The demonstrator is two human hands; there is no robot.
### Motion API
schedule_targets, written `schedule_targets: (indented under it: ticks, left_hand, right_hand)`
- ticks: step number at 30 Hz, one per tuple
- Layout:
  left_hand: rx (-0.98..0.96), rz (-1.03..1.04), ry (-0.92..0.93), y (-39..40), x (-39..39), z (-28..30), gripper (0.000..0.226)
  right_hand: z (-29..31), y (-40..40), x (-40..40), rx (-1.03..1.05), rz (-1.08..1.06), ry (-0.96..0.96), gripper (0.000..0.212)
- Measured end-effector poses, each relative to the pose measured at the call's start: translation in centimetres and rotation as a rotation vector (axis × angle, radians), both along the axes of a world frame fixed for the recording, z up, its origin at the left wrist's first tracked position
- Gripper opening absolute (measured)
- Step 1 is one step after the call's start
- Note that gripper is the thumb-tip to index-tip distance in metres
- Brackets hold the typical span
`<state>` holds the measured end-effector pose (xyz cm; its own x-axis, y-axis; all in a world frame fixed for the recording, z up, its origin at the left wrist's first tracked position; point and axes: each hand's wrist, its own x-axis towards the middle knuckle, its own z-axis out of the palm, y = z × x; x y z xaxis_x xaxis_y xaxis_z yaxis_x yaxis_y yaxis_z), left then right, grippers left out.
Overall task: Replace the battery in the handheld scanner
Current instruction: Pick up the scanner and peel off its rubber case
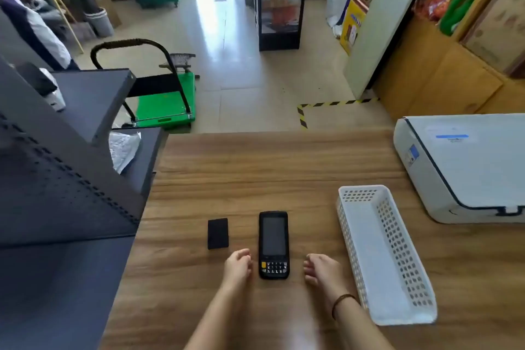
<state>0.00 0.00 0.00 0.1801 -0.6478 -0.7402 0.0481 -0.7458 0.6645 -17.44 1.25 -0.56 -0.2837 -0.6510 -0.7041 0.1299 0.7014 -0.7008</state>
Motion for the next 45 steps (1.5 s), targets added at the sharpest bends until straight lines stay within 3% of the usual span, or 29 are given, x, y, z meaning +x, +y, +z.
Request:
schedule_targets:
  ticks: [7,16,22,25,30,34,45]
  left_hand:
    - [0.036,0.023,0.007,-1.5,-1.2,0.0,0.036]
    - [0.017,-0.046,-0.140,-2.8,-3.3,0.1,0.033]
    - [0.006,0.093,0.004,-2.0,-4.2,0.2,0.032]
    - [-0.020,0.074,0.093,-1.4,-3.5,1.4,0.034]
    - [-0.119,-0.008,0.217,-0.5,-2.8,5.3,0.032]
    - [-0.216,-0.020,0.287,0.0,-3.1,8.1,0.035]
    - [-0.265,0.023,0.318,1.0,-3.8,10.0,0.026]
  right_hand:
    - [-1.4,-2.5,1.3,0.032,0.010,-0.027,0.022]
    - [-2.1,-4.4,4.8,0.089,0.068,0.024,0.033]
    - [-1.1,-3.5,5.6,0.035,0.006,-0.053,0.027]
    - [0.7,-2.5,4.9,-0.036,0.032,-0.116,0.020]
    - [5.3,-1.0,3.4,-0.188,0.080,-0.096,0.031]
    - [8.0,-0.8,2.5,-0.267,0.092,-0.077,0.027]
    - [11.0,-0.5,3.5,-0.318,0.068,-0.073,0.017]
